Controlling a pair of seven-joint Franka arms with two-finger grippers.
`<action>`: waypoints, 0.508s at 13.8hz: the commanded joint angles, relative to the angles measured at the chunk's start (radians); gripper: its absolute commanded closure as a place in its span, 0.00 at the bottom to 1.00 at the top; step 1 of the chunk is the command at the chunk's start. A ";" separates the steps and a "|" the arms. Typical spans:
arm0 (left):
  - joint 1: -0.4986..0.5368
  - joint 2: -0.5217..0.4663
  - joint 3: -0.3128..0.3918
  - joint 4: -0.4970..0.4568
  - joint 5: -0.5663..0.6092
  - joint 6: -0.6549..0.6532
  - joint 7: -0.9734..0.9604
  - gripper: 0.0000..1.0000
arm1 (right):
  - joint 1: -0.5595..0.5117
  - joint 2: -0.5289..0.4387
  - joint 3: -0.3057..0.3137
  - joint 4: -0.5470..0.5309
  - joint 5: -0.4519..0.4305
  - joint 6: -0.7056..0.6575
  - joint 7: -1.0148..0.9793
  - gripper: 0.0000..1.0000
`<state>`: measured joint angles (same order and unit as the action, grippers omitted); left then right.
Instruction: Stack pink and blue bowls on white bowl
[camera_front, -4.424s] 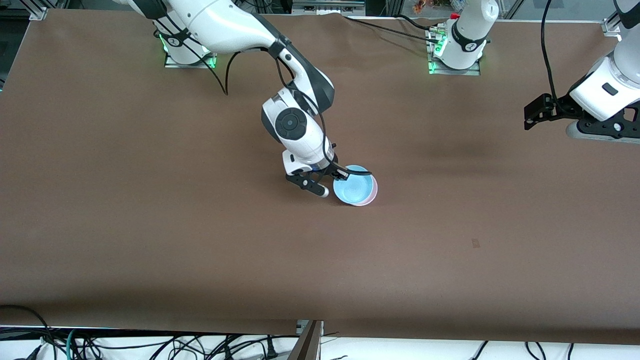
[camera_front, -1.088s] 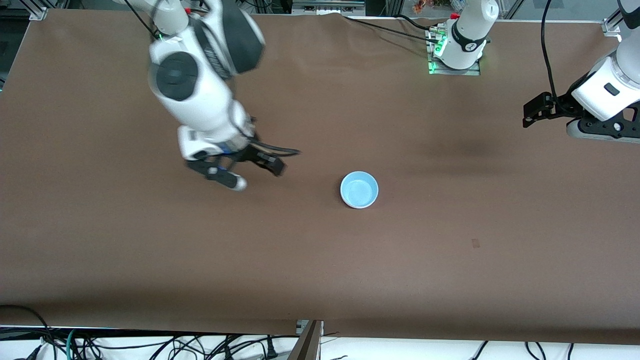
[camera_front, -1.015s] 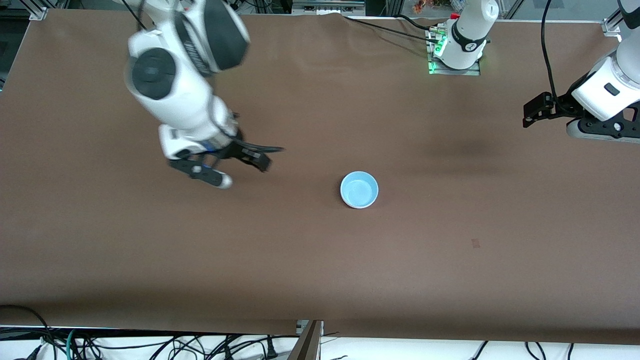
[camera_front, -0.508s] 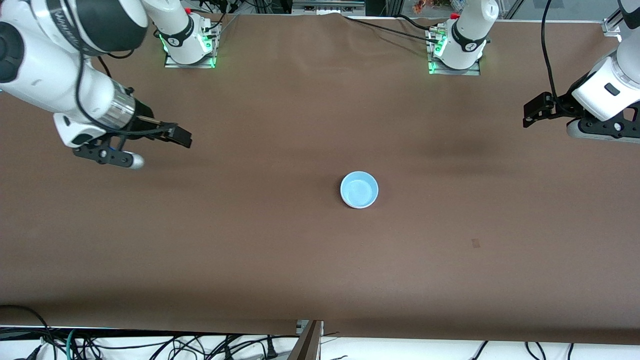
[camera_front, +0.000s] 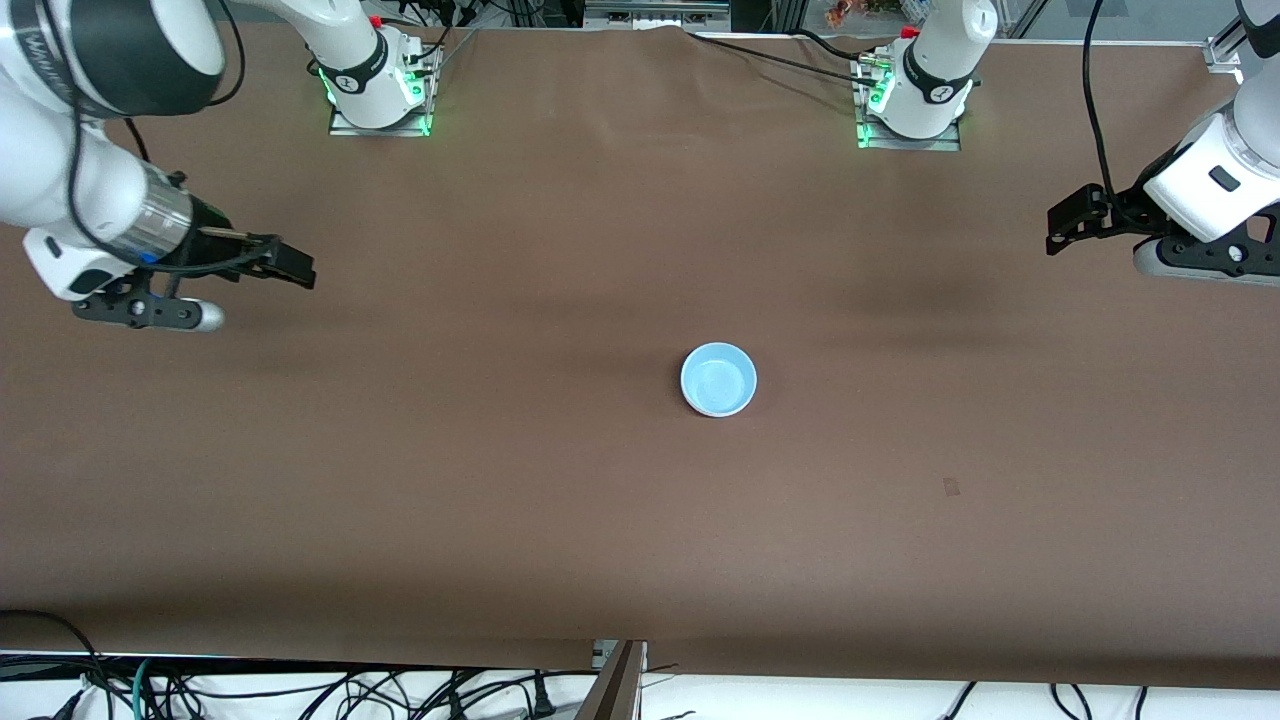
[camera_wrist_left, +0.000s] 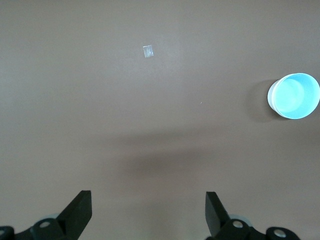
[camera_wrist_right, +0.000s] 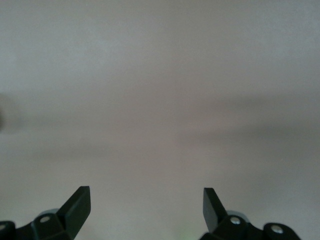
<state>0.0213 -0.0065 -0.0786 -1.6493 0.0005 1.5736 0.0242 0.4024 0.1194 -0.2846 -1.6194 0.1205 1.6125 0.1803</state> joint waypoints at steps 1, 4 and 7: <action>0.002 0.010 0.003 0.026 -0.016 -0.020 0.014 0.00 | -0.218 -0.093 0.256 -0.081 -0.079 0.017 -0.053 0.01; 0.002 0.010 0.003 0.026 -0.016 -0.018 0.013 0.00 | -0.348 -0.190 0.367 -0.197 -0.097 0.063 -0.143 0.01; 0.000 0.010 0.002 0.026 -0.016 -0.020 0.014 0.00 | -0.415 -0.185 0.438 -0.191 -0.104 0.054 -0.157 0.01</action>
<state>0.0214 -0.0065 -0.0785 -1.6492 0.0005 1.5736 0.0242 0.0321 -0.0414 0.1115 -1.7746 0.0326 1.6454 0.0539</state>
